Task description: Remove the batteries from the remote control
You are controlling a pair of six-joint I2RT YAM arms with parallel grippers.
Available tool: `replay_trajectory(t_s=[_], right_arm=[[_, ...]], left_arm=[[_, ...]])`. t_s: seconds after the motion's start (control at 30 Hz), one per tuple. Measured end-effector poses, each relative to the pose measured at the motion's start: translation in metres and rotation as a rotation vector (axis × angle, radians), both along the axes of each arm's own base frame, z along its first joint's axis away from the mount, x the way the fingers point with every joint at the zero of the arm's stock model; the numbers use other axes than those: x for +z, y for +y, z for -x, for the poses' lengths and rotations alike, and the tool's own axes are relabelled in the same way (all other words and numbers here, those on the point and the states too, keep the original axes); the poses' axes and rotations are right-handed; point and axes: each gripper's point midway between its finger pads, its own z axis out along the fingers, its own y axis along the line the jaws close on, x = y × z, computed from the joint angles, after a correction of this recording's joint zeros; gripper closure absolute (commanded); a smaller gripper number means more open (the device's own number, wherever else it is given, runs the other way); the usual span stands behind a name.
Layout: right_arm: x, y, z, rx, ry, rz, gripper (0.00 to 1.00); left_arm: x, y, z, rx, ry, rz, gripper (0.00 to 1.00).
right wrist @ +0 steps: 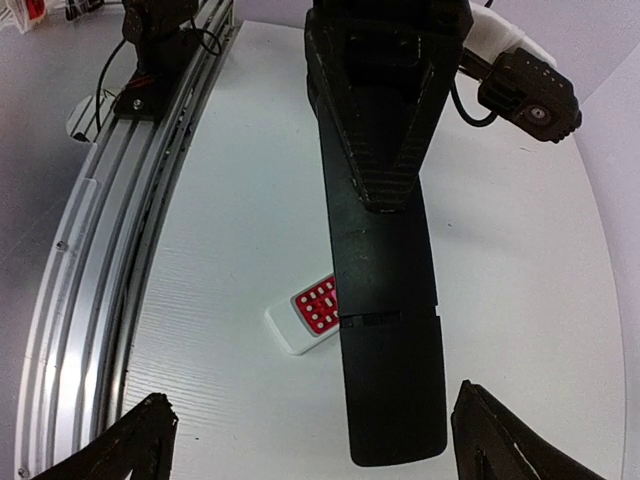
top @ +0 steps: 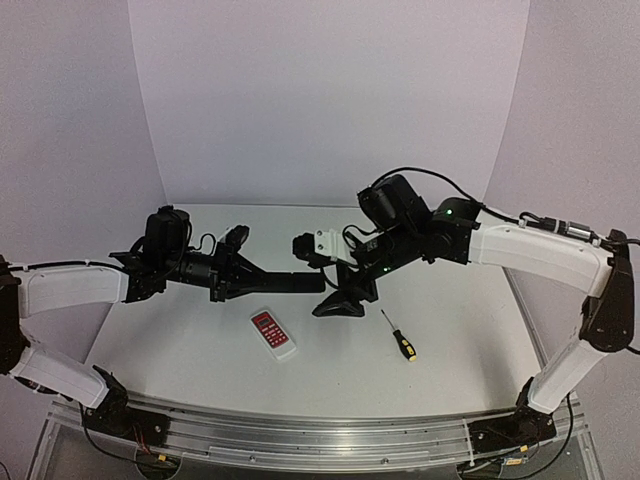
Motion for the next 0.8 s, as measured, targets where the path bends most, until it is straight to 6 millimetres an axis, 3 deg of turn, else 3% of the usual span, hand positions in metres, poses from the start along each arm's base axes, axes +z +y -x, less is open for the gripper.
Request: replay_trajectory(t_s=[0.3, 0.6, 0.73, 0.8], right_arm=[[-0.016, 0.013, -0.014, 0.035, -0.109, 0.067, 0.13], [-0.019, 0.018, -0.022, 0.034, -0.142, 0.084, 0.26], [-0.019, 0.02, -0.025, 0.031, -0.152, 0.086, 0.37], [-0.019, 0.02, -0.026, 0.031, -0.158, 0.09, 0.37]], left_arm=[[0.001, 0.0, 0.001, -0.006, -0.003, 0.003, 1.0], [0.003, 0.001, 0.002, -0.009, -0.029, 0.006, 1.0], [0.004, 0.001, 0.002, -0.01, -0.034, 0.007, 1.0], [0.004, 0.001, 0.002, -0.011, -0.036, 0.008, 1.0]])
